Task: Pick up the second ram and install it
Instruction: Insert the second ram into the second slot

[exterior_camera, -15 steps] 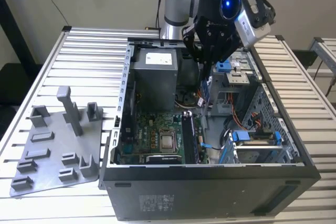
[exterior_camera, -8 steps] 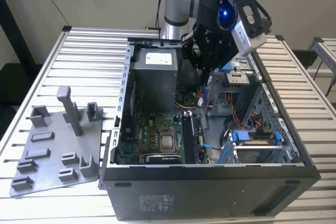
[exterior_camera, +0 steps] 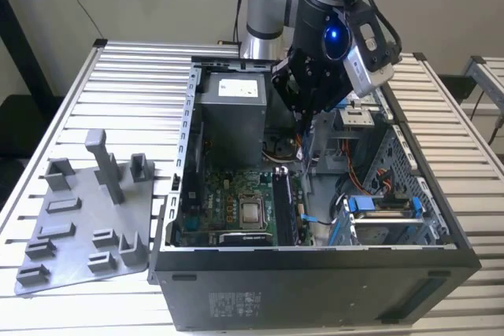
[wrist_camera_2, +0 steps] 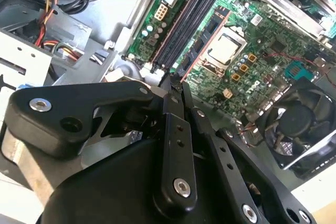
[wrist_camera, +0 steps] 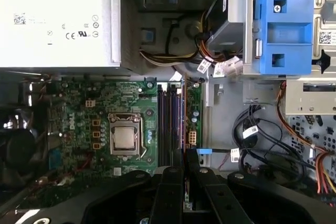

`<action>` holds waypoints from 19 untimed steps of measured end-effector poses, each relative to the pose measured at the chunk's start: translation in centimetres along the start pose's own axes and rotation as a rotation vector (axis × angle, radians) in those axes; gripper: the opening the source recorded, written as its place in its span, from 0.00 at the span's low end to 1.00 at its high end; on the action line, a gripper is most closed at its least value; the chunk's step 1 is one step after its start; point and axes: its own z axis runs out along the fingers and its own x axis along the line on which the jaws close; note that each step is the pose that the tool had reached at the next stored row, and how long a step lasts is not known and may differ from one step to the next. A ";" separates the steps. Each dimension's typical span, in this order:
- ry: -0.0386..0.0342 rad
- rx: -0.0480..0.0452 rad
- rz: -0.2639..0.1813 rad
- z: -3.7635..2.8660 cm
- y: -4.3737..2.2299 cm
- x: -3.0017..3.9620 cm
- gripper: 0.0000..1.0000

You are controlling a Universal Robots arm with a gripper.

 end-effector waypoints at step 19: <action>-0.0139 -0.0004 0.006 3.02 -0.34 1.58 0.14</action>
